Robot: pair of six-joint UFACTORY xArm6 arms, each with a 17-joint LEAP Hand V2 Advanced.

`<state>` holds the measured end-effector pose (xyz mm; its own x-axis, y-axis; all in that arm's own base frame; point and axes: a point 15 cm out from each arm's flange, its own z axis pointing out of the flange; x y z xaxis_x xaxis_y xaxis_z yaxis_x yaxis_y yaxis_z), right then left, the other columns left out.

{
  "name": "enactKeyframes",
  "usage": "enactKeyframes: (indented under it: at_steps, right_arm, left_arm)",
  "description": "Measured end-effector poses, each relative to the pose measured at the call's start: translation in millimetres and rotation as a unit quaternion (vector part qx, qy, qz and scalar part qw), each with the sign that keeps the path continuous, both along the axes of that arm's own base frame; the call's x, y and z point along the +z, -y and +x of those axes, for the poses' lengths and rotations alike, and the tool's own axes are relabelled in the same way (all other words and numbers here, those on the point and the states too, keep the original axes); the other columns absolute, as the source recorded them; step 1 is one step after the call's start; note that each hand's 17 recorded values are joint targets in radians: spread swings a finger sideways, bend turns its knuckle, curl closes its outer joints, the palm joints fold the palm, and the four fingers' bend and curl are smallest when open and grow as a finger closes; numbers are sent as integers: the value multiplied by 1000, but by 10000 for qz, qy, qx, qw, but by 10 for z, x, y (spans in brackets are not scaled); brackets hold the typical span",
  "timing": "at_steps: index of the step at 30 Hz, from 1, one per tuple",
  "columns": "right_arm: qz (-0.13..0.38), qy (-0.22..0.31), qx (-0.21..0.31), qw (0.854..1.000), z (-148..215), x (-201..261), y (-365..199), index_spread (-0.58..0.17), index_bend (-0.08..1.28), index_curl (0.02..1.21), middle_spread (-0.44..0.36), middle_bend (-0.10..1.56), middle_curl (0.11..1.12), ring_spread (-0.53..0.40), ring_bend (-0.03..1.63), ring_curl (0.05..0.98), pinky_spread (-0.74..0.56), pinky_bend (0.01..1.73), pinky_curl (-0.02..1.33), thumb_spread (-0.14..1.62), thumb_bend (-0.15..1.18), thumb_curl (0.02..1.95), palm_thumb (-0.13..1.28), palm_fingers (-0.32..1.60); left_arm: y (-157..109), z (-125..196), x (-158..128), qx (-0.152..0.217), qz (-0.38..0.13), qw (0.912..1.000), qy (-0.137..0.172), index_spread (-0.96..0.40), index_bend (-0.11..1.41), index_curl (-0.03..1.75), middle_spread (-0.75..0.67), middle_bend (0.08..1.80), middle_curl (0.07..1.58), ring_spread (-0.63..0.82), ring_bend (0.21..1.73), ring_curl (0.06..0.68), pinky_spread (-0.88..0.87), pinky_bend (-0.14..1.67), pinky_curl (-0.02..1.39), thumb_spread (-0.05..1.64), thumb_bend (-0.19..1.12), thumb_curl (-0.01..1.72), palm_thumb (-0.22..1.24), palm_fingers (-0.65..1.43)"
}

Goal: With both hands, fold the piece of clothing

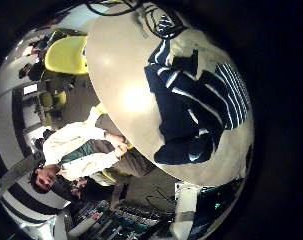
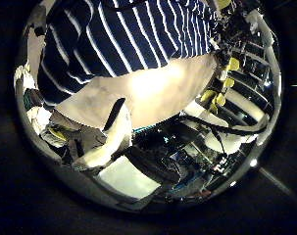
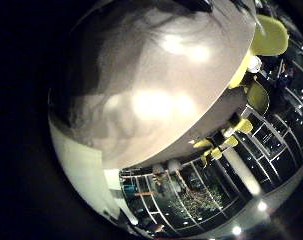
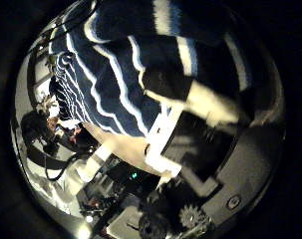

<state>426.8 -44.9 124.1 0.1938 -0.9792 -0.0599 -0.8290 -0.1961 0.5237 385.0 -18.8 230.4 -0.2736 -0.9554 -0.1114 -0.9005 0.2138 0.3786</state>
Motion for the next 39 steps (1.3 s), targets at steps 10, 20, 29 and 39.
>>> enactKeyframes:
  at_steps: [10,20,29,39]
  right_arm:
    - [-30,182,-280,9994,-184,216,302,-354,976,673,-164,1222,753,-231,1350,607,-196,1318,701,1137,137,531,976,1130]
    - [-298,499,-857,9946,-236,478,1078,-330,1024,760,-153,1301,784,-226,1407,674,-179,1338,801,1150,103,621,1001,1061]
    - [-237,940,-849,9917,-237,1052,1013,-316,1023,804,-147,1319,787,-223,1400,706,-176,1308,876,1150,67,692,1015,1061]
    - [792,1510,101,9853,-220,1838,-624,-316,1020,824,-141,1332,779,-217,1392,720,-179,1256,937,1143,45,757,1044,1088]
  left_arm:
    - [-24,-88,-56,-35,25,9999,-102,41,162,329,173,209,407,95,784,269,149,572,382,1123,-20,301,457,128]
    - [-57,-319,-82,-87,13,9998,-182,41,165,330,172,201,401,92,776,263,149,563,377,1126,-20,303,461,138]
    - [-153,-437,-207,4,-19,9996,-270,41,165,328,172,198,397,97,772,260,149,559,374,1127,-20,303,461,142]
    - [-529,-454,27,372,-96,9993,29,41,164,329,172,199,394,97,772,259,149,555,372,1132,-19,304,463,146]
